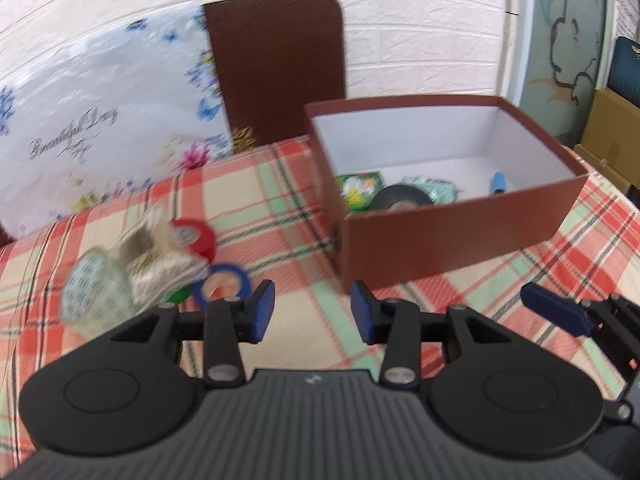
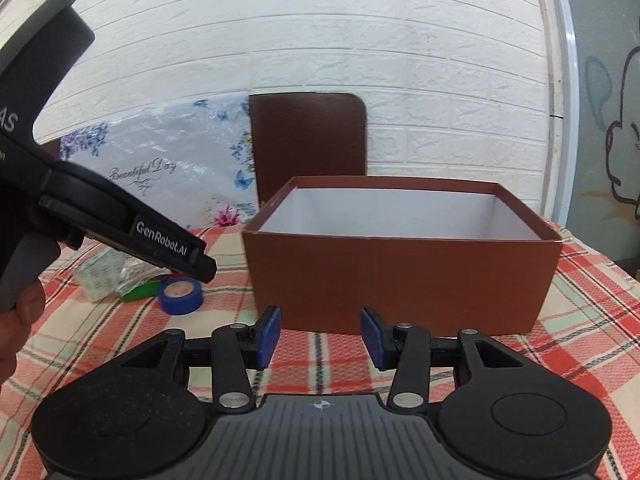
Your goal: Organize objects
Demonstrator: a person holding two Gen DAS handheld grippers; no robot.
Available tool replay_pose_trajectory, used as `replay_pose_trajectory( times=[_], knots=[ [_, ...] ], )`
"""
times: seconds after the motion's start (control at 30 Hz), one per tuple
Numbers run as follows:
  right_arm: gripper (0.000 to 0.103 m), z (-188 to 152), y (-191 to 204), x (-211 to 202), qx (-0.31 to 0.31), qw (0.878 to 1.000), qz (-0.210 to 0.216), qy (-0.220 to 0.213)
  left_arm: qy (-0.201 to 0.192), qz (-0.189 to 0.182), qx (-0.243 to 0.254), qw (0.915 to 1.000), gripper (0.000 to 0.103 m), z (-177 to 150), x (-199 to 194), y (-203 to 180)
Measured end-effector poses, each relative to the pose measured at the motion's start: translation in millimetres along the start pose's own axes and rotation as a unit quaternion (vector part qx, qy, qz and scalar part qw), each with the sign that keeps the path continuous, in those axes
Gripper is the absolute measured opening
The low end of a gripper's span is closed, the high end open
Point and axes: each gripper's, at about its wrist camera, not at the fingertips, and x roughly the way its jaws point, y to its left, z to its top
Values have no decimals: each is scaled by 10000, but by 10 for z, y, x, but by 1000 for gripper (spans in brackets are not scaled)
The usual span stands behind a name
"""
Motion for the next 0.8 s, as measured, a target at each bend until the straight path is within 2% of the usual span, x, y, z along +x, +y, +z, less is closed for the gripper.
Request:
replay_pose_trajectory(
  times=[0.53, 0.8],
  knots=[
    [44, -74, 640, 96, -407, 9948, 729, 575, 344, 642, -610, 9955, 49, -544, 51, 748],
    [45, -74, 1027, 209, -825, 9883, 1047, 736, 430, 1021, -1083, 9879, 53, -811, 64, 1326]
  ],
)
